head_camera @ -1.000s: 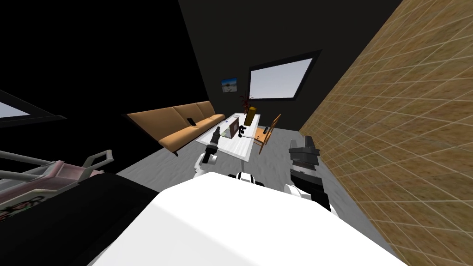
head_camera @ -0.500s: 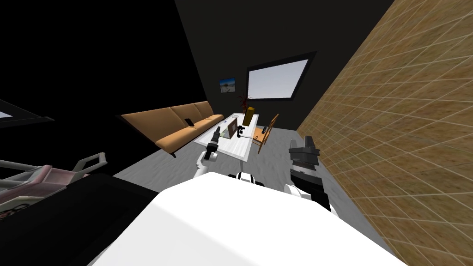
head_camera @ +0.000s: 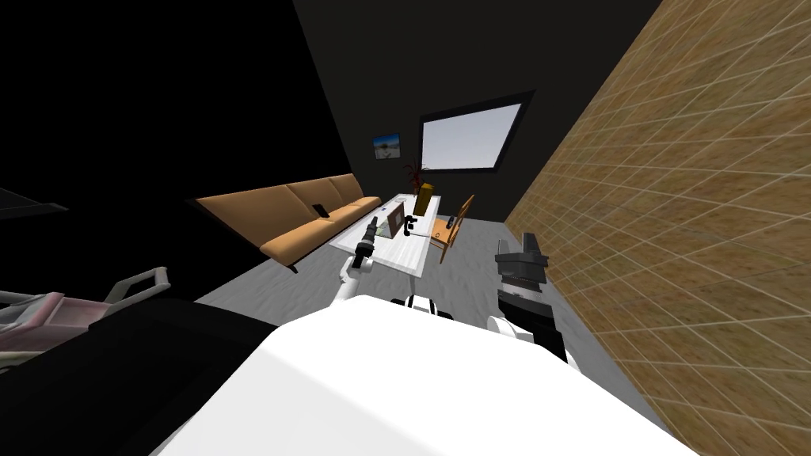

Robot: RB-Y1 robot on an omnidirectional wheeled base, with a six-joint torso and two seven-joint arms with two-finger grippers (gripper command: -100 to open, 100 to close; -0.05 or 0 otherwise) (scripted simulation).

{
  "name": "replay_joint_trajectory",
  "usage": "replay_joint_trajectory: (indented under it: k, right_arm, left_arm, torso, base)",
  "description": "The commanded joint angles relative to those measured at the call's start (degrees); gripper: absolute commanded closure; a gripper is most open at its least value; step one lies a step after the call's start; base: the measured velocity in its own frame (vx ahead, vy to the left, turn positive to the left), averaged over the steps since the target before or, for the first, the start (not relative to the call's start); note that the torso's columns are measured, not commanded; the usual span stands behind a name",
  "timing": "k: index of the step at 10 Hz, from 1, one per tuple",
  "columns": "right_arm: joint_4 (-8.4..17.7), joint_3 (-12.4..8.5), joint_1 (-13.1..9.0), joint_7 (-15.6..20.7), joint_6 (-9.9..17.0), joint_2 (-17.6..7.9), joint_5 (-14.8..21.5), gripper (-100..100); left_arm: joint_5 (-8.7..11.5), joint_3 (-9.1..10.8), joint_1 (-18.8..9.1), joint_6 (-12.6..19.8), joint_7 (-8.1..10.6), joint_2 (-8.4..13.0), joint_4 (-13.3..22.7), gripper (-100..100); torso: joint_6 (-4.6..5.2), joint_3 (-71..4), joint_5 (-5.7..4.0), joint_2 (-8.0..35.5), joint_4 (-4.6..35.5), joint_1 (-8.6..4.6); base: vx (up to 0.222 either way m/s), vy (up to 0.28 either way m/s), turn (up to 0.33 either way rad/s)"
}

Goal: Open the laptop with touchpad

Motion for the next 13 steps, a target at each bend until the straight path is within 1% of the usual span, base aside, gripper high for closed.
replay_joint_trajectory:
  k: [1, 2, 3, 4, 5, 6, 8, 9, 11, 12, 13]
  right_arm:
    - [0.0, 0.0, 0.0, 0.0, 0.0, 0.0, 0.0, 0]
    - [0.0, 0.0, 0.0, 0.0, 0.0, 0.0, 0.0, 0]
    - [0.0, 0.0, 0.0, 0.0, 0.0, 0.0, 0.0, 0]
    - [0.0, 0.0, 0.0, 0.0, 0.0, 0.0, 0.0, 0]
    - [0.0, 0.0, 0.0, 0.0, 0.0, 0.0, 0.0, 0]
    - [0.0, 0.0, 0.0, 0.0, 0.0, 0.0, 0.0, 0]
    - [0.0, 0.0, 0.0, 0.0, 0.0, 0.0, 0.0, 0]
    - [0.0, 0.0, 0.0, 0.0, 0.0, 0.0, 0.0, 0]
    - [0.0, 0.0, 0.0, 0.0, 0.0, 0.0, 0.0, 0]
    - [0.0, 0.0, 0.0, 0.0, 0.0, 0.0, 0.0, 0]
    - [0.0, 0.0, 0.0, 0.0, 0.0, 0.0, 0.0, 0]
  left_arm:
    - [-0.48, 1.38, -2.52, 0.23, -0.66, 0.11, 3.86, -100]
    - [-0.48, 1.38, -2.52, 0.23, -0.66, 0.11, 4.38, -100]
    - [-0.8, 2.29, -4.27, 0.59, -1.06, 0.22, 6.3, -100]
    - [-0.8, 2.29, -4.27, 0.59, -1.06, 0.22, 7.03, -100]
    - [-1.12, 3.2, -6.04, 0.95, -1.46, 0.33, 9.24, -100]
    - [-1.12, 3.2, -6.04, 0.95, -1.46, 0.33, 9.72, -100]
    - [-1.76, 5.0, -9.56, 1.68, -2.24, 0.59, 13.93, -100]
    - [-1.76, 5.0, -9.56, 1.68, -2.24, 0.59, 15.13, -100]
    - [-2.37, 6.77, -13.01, 2.41, -3.0, 0.86, 19.41, -100]
    - [-2.37, 6.77, -13.01, 2.41, -3.0, 0.86, 20.48, -100]
    - [-2.67, 7.62, -14.68, 2.77, -3.37, 1.02, 22.67, -100]
  torso:
    - [-0.03, 0.01, 0.0, 0.01, 0.0, 0.01]
    - [0.0, 0.0, 0.0, 0.01, 0.0, 0.0]
    - [-0.02, 0.01, 0.0, 0.01, 0.0, 0.01]
    - [0.0, 0.0, 0.0, 0.0, 0.0, 0.0]
    - [-0.02, 0.01, 0.0, 0.01, 0.0, 0.0]
    - [-0.01, 0.0, 0.0, 0.0, 0.0, 0.01]
    - [0.0, 0.0, 0.0, 0.0, 0.0, 0.0]
    - [-0.01, -0.01, -0.01, -0.01, 0.0, -0.02]
    - [-0.01, 0.01, 0.0, 0.02, 0.01, 0.01]
    - [0.0, 0.0, 0.0, 0.0, 0.0, -0.01]
    - [-0.03, 0.01, 0.0, 0.02, 0.0, 0.02]
  base:
    - [0.005, -0.012, -0.046]
    - [0.006, -0.01, -0.024]
    - [0.006, -0.013, -0.036]
    - [0.006, -0.01, -0.035]
    - [0.008, -0.012, -0.043]
    - [0.007, -0.01, -0.031]
    - [0.009, -0.014, -0.067]
    - [0.009, -0.014, -0.027]
    - [0.008, -0.016, -0.056]
    - [0.01, -0.011, -0.036]
    - [0.01, -0.011, -0.047]
